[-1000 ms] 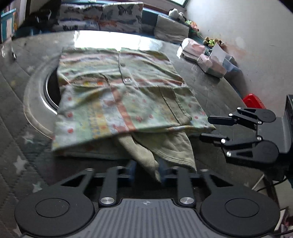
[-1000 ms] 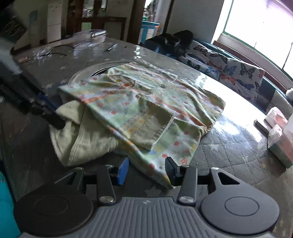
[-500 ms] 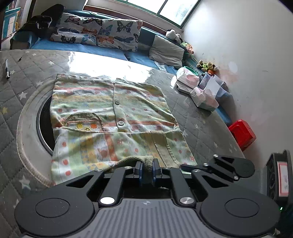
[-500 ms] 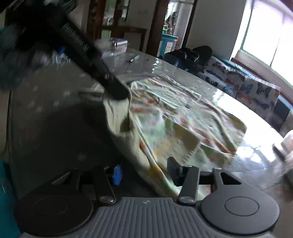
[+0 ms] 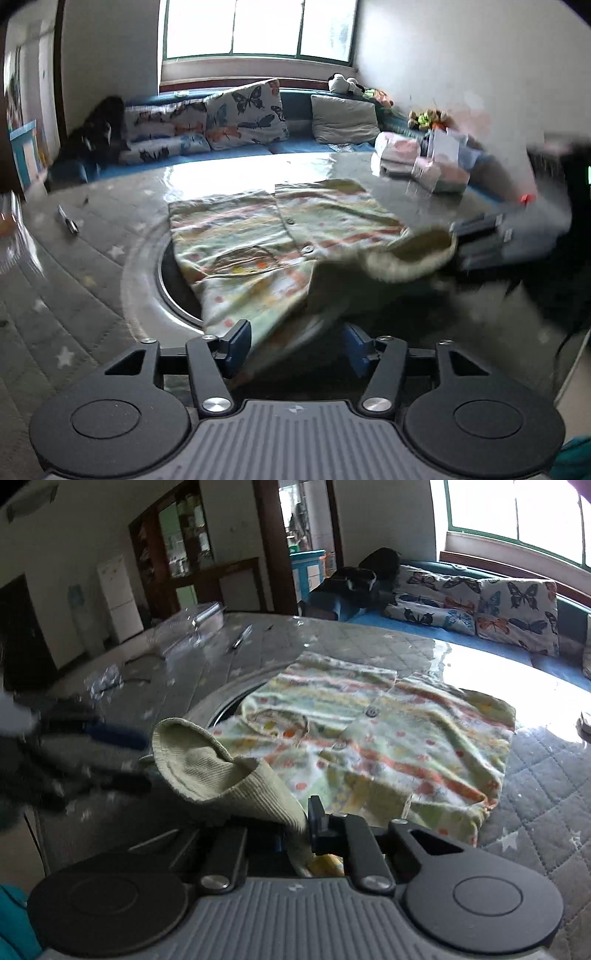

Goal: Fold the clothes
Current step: 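Lift the hem with the left gripper, fold it toward the collar, release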

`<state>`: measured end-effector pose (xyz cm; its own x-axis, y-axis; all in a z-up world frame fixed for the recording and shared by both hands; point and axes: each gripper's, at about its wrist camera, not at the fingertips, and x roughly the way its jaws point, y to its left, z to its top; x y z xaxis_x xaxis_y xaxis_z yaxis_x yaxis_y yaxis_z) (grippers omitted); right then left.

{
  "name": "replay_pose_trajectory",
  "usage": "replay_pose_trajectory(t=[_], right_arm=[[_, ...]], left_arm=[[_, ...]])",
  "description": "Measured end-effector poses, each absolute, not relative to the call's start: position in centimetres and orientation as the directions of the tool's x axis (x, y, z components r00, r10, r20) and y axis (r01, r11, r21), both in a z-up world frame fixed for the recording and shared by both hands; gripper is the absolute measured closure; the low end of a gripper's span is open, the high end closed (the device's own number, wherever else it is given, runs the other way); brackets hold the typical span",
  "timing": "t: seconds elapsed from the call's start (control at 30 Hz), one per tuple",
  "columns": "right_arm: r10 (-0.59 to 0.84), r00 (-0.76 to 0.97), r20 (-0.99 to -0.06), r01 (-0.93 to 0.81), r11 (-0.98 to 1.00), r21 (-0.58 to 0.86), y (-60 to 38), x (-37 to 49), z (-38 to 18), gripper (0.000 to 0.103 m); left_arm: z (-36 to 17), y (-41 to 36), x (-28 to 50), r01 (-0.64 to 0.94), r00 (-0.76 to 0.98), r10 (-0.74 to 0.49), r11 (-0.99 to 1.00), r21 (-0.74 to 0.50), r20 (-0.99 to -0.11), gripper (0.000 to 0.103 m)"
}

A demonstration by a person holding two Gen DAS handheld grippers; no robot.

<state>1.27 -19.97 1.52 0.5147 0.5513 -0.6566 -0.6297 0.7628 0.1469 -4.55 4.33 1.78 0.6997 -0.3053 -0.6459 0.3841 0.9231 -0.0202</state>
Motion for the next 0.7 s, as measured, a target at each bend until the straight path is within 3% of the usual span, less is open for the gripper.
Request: replay_pose_trajectory(t=[0.27, 0.3, 0.37, 0.43, 0.53, 0.7], right_arm=[[0.543, 0.531, -0.651, -0.623, 0.77, 0.134, -20.2, 1.4, 2.0, 0.092], [0.541, 0.532, -0.651, -0.623, 0.771, 0.132, -20.1, 1.3, 1.9, 0.093], [0.54, 0.535, -0.65, -0.626, 0.77, 0.124, -20.1, 0.9, 1.9, 0.094], [0.54, 0.538, -0.648, -0.63, 0.768, 0.117, -20.1, 0.5, 1.8, 0.095], [0.542, 0.544, -0.641, -0.638, 0.763, 0.103, -20.3, -0.5, 2.0, 0.096], [0.555, 0.541, -0.633, -0.659, 0.746, 0.091, -21.5, -3.0, 3.3, 0.096]], left_arm=[[-0.5, 2.9, -4.1, 0.431, 0.773, -0.23, 0.874, 0.223, -0.592, 0.045], [-0.7, 2.9, -4.1, 0.438, 0.777, -0.229, 0.866, 0.242, -0.586, 0.049], [-1.1, 2.9, -4.2, 0.452, 0.783, -0.232, 0.85, 0.272, -0.577, 0.079], [-1.0, 3.2, -4.5, 0.456, 0.785, -0.244, 0.85, 0.264, -0.569, 0.089], [-0.1, 3.6, -5.4, 0.465, 0.787, -0.272, 0.851, 0.243, -0.554, 0.095], [1.8, 3.8, -7.9, 0.501, 0.775, -0.338, 0.843, 0.194, -0.535, 0.096]])
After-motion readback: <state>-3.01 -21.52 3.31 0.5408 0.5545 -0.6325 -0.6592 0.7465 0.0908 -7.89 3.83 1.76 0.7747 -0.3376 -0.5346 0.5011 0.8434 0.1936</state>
